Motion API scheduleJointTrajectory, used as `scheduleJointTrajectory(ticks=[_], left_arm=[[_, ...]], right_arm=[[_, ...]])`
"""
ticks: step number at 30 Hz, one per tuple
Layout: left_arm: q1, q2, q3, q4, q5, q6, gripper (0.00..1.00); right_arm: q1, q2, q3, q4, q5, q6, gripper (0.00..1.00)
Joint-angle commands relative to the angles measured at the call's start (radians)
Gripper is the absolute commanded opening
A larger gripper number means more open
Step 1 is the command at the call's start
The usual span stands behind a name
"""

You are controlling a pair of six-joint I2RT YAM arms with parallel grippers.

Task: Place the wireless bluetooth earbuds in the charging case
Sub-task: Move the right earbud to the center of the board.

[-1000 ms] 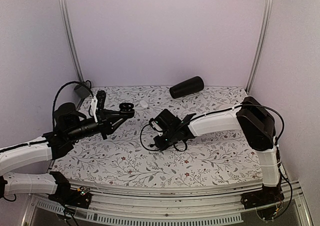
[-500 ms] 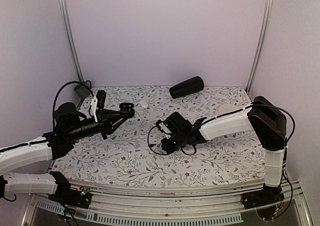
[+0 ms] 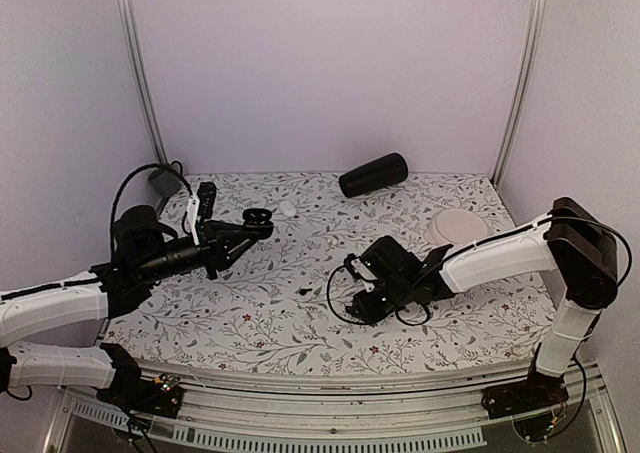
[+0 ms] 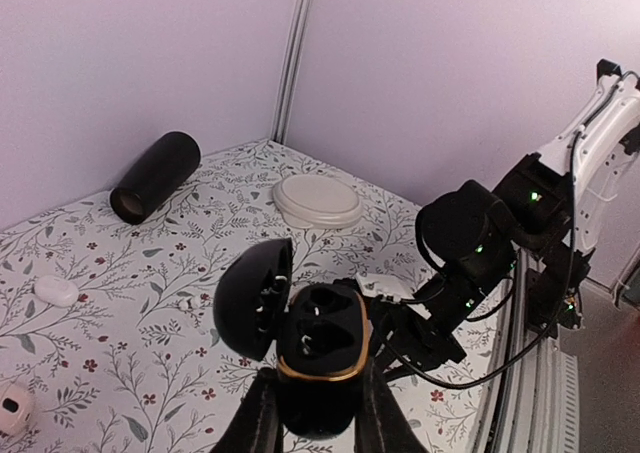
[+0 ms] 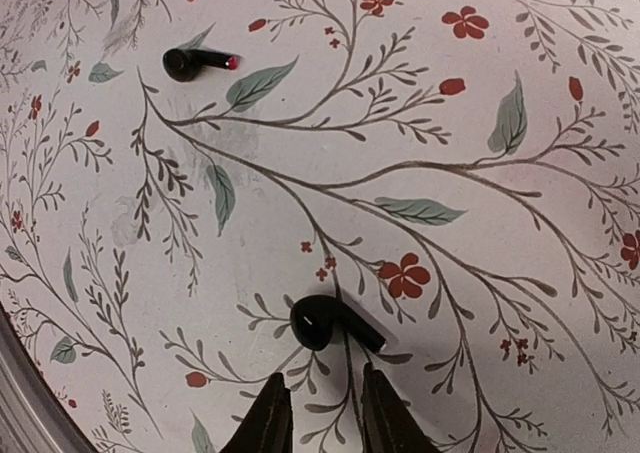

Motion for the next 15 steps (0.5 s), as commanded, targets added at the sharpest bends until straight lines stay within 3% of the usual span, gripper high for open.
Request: scheduleJointTrajectory(ticks=[1, 6, 8, 15], left_arm=[[0.013, 0.009, 0.026, 0.034, 0.013, -0.008, 0.00], [0.013, 0.008, 0.037, 0.023, 0.014, 0.002, 0.00], [0.013, 0.008, 0.046, 0.013, 0.014, 0.007, 0.00], [0.013, -0.001, 0.052, 0.005, 0.017, 0.009, 0.00]], right_arm=[[-0.005, -0.096, -0.003, -0.035, -0.014, 0.095, 0.28], [-0.002, -0.120, -0.020, -0.044, -0.083, 0.227, 0.29], [-0.002, -0.122, -0.041, -0.006, -0.141, 0.287, 0.35], [-0.013, -0.060, -0.068, 0.069, -0.181, 0.362, 0.38]])
